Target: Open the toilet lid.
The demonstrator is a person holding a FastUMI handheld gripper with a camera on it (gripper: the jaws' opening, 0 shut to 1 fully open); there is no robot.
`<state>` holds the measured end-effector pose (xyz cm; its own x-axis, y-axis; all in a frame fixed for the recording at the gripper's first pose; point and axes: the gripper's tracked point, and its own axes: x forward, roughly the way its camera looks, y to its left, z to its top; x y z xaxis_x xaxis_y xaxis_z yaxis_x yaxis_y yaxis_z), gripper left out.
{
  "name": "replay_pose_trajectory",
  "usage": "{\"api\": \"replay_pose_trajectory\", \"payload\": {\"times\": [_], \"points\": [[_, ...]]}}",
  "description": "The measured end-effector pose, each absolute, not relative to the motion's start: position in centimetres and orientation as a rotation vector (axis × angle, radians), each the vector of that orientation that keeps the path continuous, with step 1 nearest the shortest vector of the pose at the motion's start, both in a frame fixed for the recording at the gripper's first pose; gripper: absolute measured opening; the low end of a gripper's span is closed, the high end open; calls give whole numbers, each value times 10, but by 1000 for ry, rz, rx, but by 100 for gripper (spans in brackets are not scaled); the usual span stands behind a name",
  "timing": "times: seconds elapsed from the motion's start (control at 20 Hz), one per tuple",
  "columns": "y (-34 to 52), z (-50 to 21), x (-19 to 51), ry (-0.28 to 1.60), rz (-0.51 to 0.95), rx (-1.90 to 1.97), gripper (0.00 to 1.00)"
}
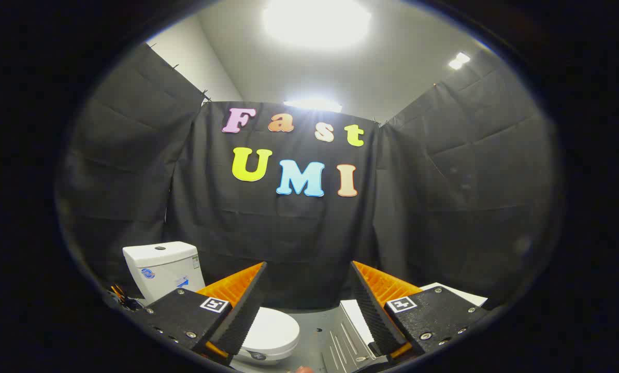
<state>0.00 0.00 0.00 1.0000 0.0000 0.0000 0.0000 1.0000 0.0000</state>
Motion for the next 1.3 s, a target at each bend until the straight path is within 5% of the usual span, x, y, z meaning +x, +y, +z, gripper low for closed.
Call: {"api": "replay_pose_trajectory", "payload": {"times": [1.3], "points": [[34,-25,8,45,127,103,95]]}}
